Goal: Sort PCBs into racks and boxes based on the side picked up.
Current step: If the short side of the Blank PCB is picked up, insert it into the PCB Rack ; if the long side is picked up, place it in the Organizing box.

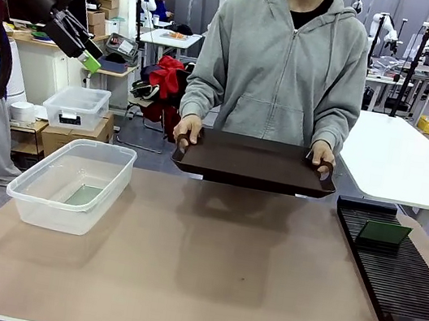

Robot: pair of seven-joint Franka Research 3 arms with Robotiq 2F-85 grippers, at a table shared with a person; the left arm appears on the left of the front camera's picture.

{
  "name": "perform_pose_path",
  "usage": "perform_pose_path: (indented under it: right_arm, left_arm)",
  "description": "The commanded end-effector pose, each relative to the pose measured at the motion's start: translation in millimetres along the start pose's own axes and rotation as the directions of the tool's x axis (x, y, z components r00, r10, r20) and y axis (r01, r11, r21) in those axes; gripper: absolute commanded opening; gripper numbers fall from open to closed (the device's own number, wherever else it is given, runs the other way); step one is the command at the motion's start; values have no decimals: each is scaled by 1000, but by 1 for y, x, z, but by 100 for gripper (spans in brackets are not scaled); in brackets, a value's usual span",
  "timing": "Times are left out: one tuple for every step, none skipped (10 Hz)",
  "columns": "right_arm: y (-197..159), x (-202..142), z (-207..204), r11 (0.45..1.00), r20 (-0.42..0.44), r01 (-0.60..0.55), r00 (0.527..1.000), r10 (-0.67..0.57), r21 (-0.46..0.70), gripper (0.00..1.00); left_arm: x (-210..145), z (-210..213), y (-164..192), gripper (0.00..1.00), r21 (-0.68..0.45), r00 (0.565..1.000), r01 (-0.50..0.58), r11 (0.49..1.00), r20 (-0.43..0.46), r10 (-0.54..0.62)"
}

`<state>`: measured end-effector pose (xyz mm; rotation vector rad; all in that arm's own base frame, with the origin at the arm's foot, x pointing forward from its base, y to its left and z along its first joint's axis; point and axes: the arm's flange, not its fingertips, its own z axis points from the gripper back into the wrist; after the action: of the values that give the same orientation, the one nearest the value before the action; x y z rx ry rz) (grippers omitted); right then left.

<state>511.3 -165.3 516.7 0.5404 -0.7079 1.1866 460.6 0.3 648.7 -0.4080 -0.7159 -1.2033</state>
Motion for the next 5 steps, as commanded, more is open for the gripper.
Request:
perform_pose_path:
  right_arm:
    - [25,18,1,998,-57,65,996,-65,-11,100]
    - [35,28,9,992,-9,129,992,-129,10,100]
    - [42,37,20,989,-57,148,987,-147,7,100]
    - [52,47,27,992,-52,127,991,-126,11,100]
    - [63,54,33,994,-40,110,993,-109,22,100]
  left_arm:
    - [0,-1,0,100,0,1000,-1,1000,-1,1]
    - [0,-1,0,100,0,1000,-1,1000,-1,1]
    - [0,-1,0,100,0,1000,-1,1000,-1,1]
    - [0,-1,0,100,0,1000,-1,1000,-1,1]
    - [0,-1,0,100,0,1000,-1,1000,-1,1]
